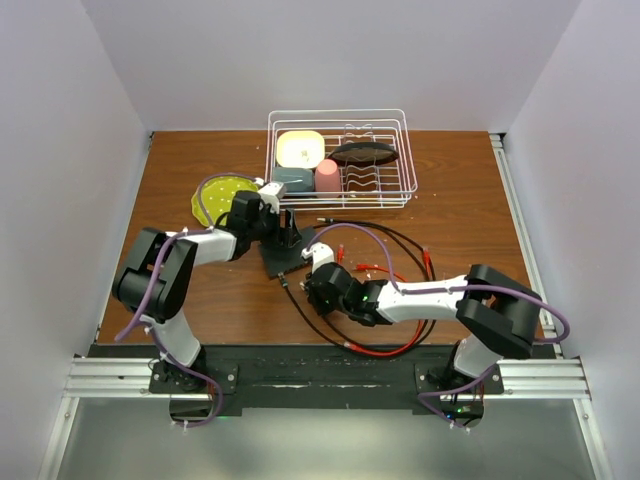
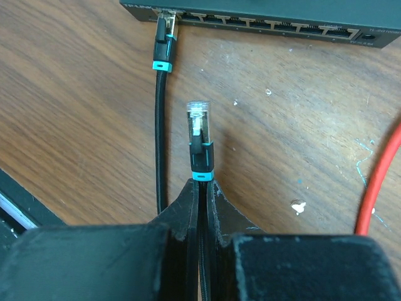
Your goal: Insert the plug into the switch port
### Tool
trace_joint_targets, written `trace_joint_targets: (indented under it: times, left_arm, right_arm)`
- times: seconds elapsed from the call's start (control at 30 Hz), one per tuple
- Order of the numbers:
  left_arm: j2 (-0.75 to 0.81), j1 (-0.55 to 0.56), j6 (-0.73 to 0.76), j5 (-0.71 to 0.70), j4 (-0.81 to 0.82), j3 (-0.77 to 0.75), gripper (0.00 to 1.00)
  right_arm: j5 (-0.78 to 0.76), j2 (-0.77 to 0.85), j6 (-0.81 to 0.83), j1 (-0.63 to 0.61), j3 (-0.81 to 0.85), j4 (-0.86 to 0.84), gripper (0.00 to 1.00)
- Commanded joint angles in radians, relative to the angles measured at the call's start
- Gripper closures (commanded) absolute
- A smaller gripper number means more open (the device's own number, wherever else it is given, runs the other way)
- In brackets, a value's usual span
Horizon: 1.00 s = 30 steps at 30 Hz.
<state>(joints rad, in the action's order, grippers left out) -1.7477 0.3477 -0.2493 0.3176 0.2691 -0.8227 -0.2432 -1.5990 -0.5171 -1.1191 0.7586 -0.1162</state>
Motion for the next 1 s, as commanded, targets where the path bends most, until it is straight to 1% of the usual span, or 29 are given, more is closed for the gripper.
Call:
trace_joint_targets:
  times: [0.0,0.1,0.23,0.33,0.63,0.77,0.97]
  left_arm:
    - [0.016,-0.007,-0.070,0.038,0.045,0.048,0.26]
    - [0.046,-0.007,-0.102,0.046,0.094,0.109,0.28]
    - [0.082,-0.007,-0.117,0.046,0.088,0.132,0.30]
    - [0.106,-0.007,-0.137,0.057,0.113,0.165,0.31]
    - [0.119,-0.007,-0.148,0.057,0.082,0.160,0.31]
    - [0.136,-0.007,-0.154,0.041,0.078,0.165,0.31]
    - [0.155,-0.007,-0.151,0.032,0.053,0.165,0.30]
  right_arm:
    - [0.015,-0.030,-0.029,-0.004,0.057,0.046,1.00]
    - [0.031,-0.061,-0.031,-0.005,0.074,0.056,1.00]
    - [0.044,-0.105,-0.044,-0.004,0.105,0.082,1.00]
    - [0.044,-0.124,-0.054,-0.005,0.116,0.090,1.00]
    - [0.035,-0.134,-0.075,-0.007,0.128,0.096,1.00]
    - [0.028,-0.154,-0.077,-0.015,0.174,0.176,1.00]
    - [0.033,-0.187,-0.101,-0.015,0.231,0.251,1.00]
